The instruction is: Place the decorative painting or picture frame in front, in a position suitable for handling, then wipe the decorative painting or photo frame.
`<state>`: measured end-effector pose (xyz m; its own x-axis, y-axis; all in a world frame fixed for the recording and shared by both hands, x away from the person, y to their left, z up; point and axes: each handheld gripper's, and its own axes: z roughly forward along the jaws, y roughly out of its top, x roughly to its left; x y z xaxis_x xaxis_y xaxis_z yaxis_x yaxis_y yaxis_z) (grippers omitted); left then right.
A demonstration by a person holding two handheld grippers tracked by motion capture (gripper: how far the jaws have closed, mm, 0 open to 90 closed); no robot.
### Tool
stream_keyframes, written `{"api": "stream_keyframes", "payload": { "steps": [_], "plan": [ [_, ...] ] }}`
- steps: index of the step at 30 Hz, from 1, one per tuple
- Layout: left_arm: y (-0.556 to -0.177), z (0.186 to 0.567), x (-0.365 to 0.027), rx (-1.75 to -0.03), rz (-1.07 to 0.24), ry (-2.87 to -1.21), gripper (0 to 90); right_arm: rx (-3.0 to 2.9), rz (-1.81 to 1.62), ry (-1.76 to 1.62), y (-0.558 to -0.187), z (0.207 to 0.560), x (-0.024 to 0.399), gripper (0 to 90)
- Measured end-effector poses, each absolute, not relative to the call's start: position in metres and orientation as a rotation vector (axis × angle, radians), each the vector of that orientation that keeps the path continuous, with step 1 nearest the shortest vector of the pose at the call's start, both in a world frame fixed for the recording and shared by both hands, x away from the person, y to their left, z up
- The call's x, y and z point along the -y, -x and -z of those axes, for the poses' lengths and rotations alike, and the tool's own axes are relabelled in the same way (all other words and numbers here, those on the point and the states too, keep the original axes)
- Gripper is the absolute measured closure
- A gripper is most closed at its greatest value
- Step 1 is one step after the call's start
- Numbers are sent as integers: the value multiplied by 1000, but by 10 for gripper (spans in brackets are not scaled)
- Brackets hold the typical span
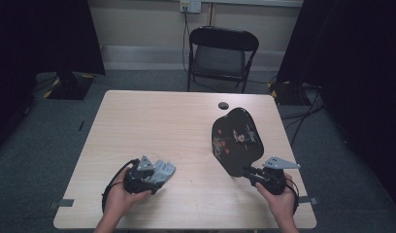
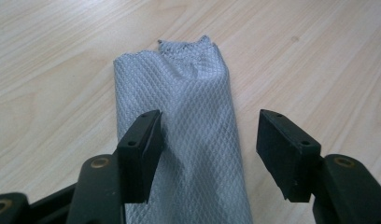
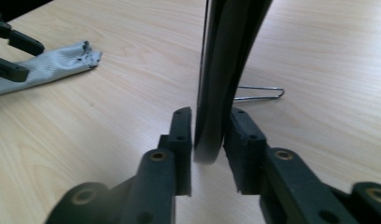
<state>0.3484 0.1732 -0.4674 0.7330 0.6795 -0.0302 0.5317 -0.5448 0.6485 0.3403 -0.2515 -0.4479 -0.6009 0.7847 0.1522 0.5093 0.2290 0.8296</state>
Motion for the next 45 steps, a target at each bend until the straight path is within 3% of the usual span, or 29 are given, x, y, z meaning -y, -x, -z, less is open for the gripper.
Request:
{"api": "stream_keyframes", "payload": {
  "steps": [6, 45],
  "plan": [
    [-349, 469, -171, -901, -291, -2287, 417, -2184, -1334, -1230, -340, 450, 252, 790],
    [-348, 472, -182, -1023, -287, -2299, 452, -2164, -1310, -1285, -336, 448, 245, 791]
  ]
}}
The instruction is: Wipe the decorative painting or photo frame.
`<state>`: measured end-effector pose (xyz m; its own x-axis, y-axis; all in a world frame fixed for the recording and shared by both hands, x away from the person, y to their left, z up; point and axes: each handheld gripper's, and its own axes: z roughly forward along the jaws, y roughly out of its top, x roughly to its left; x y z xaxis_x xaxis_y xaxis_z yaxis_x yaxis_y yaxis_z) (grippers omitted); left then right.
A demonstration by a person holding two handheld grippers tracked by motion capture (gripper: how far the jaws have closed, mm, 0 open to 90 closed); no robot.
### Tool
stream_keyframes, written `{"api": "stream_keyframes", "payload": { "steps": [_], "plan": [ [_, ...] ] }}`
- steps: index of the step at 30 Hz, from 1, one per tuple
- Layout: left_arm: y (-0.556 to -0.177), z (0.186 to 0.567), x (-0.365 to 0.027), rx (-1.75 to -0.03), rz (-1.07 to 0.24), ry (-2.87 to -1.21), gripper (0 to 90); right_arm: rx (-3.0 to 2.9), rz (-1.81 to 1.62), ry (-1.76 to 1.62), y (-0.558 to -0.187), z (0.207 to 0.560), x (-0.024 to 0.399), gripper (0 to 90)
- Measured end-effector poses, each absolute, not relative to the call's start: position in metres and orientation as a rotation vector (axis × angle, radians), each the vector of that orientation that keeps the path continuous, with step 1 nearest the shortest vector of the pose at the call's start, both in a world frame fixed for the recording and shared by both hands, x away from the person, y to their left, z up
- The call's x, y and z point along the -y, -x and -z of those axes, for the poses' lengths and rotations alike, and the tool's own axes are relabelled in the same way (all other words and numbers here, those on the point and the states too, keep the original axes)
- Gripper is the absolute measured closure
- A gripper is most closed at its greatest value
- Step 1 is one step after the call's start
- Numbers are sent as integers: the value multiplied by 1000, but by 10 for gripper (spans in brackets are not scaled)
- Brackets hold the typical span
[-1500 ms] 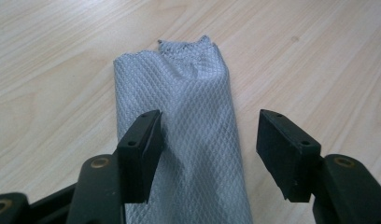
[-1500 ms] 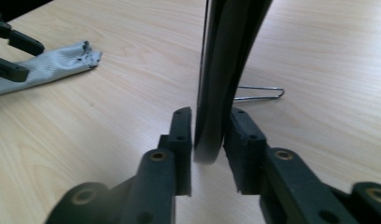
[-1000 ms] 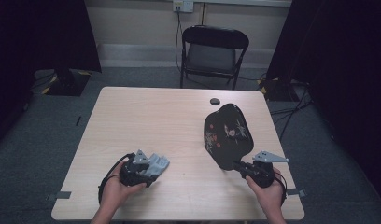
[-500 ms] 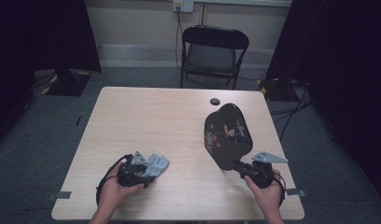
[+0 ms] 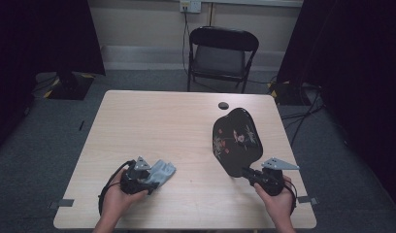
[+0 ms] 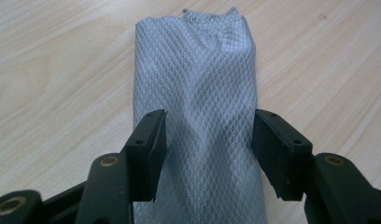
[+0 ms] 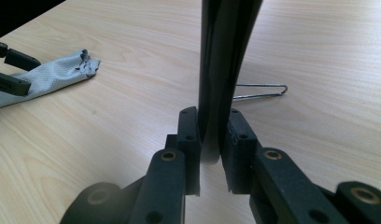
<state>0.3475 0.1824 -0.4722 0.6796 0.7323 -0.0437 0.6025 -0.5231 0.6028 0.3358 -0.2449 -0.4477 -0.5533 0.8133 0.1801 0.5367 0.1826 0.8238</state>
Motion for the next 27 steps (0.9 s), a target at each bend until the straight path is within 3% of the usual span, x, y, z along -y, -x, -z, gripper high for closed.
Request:
{"api": "stream_keyframes", "payload": {
  "steps": [27],
  "plan": [
    [-343, 468, -190, -1113, -322, -2315, 447, -2165, -1318, -1291, -337, 448, 245, 792]
  ]
}}
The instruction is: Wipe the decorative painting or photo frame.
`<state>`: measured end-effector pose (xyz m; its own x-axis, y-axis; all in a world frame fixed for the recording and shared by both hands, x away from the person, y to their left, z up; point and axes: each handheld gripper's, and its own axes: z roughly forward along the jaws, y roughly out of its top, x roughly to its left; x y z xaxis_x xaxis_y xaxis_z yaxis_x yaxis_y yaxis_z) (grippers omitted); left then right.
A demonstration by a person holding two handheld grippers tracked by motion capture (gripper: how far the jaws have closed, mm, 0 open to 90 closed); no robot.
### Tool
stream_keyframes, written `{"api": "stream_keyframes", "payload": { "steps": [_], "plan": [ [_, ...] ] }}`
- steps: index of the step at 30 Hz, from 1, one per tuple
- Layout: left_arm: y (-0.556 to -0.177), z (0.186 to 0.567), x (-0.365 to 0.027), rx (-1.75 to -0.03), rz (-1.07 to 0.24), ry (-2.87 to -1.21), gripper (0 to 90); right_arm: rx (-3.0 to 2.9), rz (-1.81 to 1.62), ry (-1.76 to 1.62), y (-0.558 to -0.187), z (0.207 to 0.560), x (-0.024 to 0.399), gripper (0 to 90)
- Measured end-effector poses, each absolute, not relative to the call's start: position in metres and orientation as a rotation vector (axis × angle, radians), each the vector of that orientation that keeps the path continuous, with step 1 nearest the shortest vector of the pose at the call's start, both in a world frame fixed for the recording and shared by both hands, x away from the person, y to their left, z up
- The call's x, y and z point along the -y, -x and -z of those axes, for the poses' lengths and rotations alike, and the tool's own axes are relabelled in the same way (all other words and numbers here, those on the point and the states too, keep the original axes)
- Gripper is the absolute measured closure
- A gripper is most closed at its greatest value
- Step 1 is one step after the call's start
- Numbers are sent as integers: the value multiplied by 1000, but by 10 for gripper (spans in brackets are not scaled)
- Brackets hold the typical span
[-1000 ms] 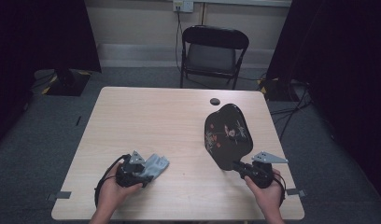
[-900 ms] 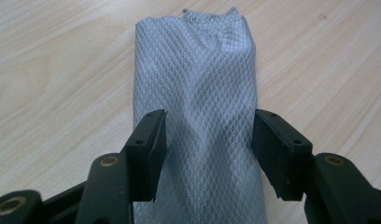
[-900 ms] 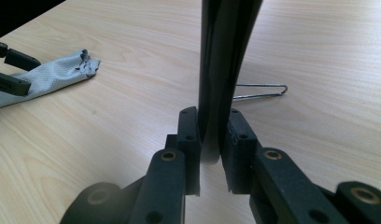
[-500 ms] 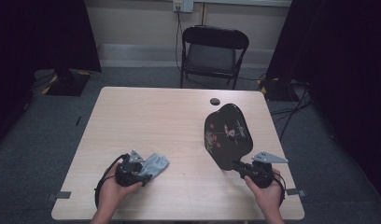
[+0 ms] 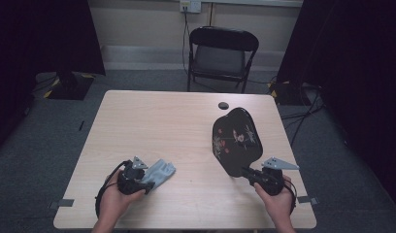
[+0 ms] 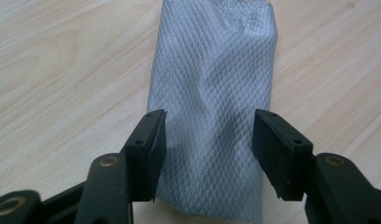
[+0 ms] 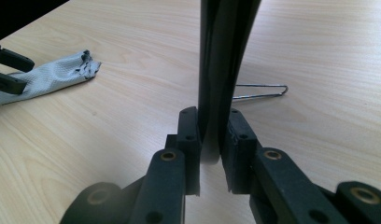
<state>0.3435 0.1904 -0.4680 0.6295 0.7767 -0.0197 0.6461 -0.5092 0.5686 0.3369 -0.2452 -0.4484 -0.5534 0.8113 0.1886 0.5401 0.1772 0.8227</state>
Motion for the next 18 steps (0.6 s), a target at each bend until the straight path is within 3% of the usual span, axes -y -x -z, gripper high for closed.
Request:
{"api": "stream_keyframes", "payload": {
  "steps": [9, 15, 18],
  "plan": [
    [-343, 474, -191, -1112, -294, -2312, 420, -2164, -1323, -1294, -337, 449, 246, 793],
    [-341, 471, -188, -1099, -199, -2308, 742, -2154, -1334, -1302, -337, 450, 246, 794],
    [-341, 471, -188, -1111, -183, -2300, 766, -2158, -1337, -1310, -336, 450, 247, 794]
  ]
}}
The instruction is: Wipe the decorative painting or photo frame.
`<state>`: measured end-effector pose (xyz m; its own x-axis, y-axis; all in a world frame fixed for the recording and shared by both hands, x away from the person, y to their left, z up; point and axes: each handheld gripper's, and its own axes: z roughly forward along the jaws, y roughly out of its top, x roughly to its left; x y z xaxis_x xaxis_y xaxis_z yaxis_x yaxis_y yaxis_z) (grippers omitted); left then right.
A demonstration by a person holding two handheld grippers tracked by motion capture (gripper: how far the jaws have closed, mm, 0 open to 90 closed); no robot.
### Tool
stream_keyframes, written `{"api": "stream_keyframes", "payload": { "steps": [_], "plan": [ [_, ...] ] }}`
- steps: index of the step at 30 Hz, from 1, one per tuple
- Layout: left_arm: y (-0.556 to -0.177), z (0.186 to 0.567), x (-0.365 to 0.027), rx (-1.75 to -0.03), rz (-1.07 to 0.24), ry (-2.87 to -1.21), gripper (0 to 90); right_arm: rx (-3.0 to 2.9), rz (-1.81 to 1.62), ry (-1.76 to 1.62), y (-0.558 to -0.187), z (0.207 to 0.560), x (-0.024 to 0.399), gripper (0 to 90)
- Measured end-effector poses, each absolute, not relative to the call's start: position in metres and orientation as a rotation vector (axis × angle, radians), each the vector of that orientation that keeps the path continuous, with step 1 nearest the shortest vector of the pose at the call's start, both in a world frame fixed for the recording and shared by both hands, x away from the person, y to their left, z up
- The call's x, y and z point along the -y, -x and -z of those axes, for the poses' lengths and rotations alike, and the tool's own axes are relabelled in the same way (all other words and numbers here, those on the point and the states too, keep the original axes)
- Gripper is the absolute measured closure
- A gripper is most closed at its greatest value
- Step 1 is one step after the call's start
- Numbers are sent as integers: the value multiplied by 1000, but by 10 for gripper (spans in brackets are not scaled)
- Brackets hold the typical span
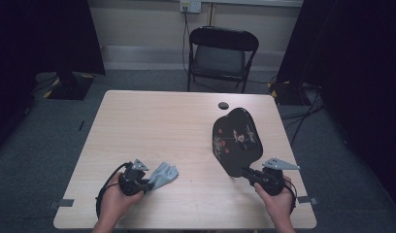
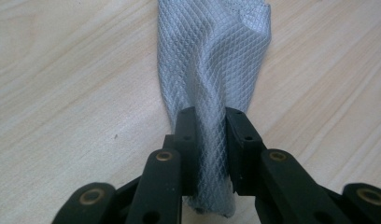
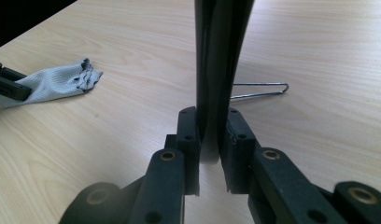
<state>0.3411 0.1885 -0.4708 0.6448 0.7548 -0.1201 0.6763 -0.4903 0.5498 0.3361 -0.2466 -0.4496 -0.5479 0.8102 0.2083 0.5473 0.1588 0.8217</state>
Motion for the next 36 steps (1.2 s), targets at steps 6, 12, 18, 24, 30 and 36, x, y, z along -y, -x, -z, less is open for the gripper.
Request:
{"api": "stream_keyframes", "payload": {
  "steps": [6, 12, 18, 24, 30, 36],
  "plan": [
    [-341, 470, -185, -1139, -129, -2259, 784, -2174, -1329, -1303, -331, 448, 246, 794],
    [-343, 461, -178, -1121, -125, -2180, 788, -2172, -1318, -1304, -328, 448, 243, 794],
    [-349, 447, -167, -1088, -125, -2115, 789, -2164, -1317, -1305, -329, 448, 241, 794],
    [-359, 429, -155, -1053, -134, -2090, 789, -2160, -1317, -1309, -332, 448, 238, 794],
    [-370, 405, -143, -1012, -173, -2078, 789, -2164, -1312, -1305, -334, 448, 236, 794],
    [-381, 379, -124, -959, -193, -2104, 789, -2165, -1310, -1301, -336, 448, 235, 794]
  ]
}}
